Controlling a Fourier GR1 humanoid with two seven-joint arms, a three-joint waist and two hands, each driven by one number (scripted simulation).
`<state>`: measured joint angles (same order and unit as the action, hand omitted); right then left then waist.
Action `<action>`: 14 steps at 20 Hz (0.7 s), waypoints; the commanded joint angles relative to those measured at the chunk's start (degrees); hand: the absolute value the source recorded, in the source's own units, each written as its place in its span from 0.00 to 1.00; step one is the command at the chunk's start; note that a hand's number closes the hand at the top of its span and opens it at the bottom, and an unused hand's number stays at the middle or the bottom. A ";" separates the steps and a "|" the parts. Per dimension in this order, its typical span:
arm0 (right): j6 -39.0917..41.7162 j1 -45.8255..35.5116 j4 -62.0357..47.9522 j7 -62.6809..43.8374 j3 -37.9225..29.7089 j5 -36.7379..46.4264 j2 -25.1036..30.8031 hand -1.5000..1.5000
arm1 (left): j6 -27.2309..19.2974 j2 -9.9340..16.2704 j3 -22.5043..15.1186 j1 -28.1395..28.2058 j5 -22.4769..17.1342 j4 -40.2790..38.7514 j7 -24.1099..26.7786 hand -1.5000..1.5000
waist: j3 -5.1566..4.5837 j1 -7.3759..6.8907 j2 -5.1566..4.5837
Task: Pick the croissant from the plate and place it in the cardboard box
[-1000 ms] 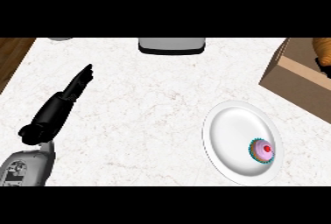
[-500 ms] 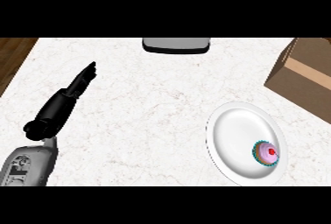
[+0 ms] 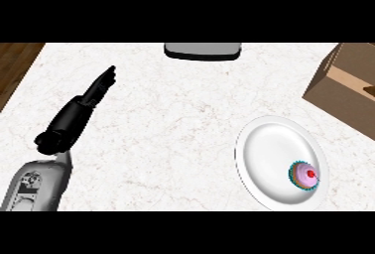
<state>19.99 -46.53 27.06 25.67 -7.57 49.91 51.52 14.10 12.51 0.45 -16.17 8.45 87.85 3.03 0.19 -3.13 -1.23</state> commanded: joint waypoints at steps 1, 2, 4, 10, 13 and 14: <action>4.32 -2.75 -6.21 7.09 2.82 2.77 1.72 0.00 | -0.17 -1.32 -1.16 0.05 0.03 1.56 -1.76 0.50 | 0.02 -0.47 0.04; 4.18 -2.24 -7.20 10.77 2.35 2.22 2.11 0.00 | 1.11 0.46 0.17 1.39 -0.54 0.29 0.87 0.50 | 0.03 -0.41 -0.05; 5.66 -4.05 -8.06 15.36 1.41 1.14 2.67 0.00 | 1.28 0.67 0.50 1.16 -0.64 -0.01 0.86 0.50 | 0.01 0.10 0.14; 9.47 -8.30 -13.48 17.33 -15.20 -15.94 -1.01 0.00 | 0.20 0.15 -0.08 0.80 0.44 0.75 -0.61 0.50 | 0.22 1.13 0.64; 11.98 -9.44 -18.98 12.78 -23.52 -24.00 -0.71 0.00 | 0.06 0.54 1.22 2.12 -0.21 0.26 0.72 0.50 | 0.22 1.05 0.33; 11.99 -9.33 -20.56 11.48 -25.50 -25.95 -1.23 0.00 | 0.47 0.72 1.02 1.85 -0.16 0.02 0.72 0.50 | 0.23 1.08 0.12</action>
<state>26.77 -54.49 11.96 37.70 -24.47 32.46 50.63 14.43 12.88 1.15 -14.57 8.28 88.21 3.53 0.36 -2.33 -0.90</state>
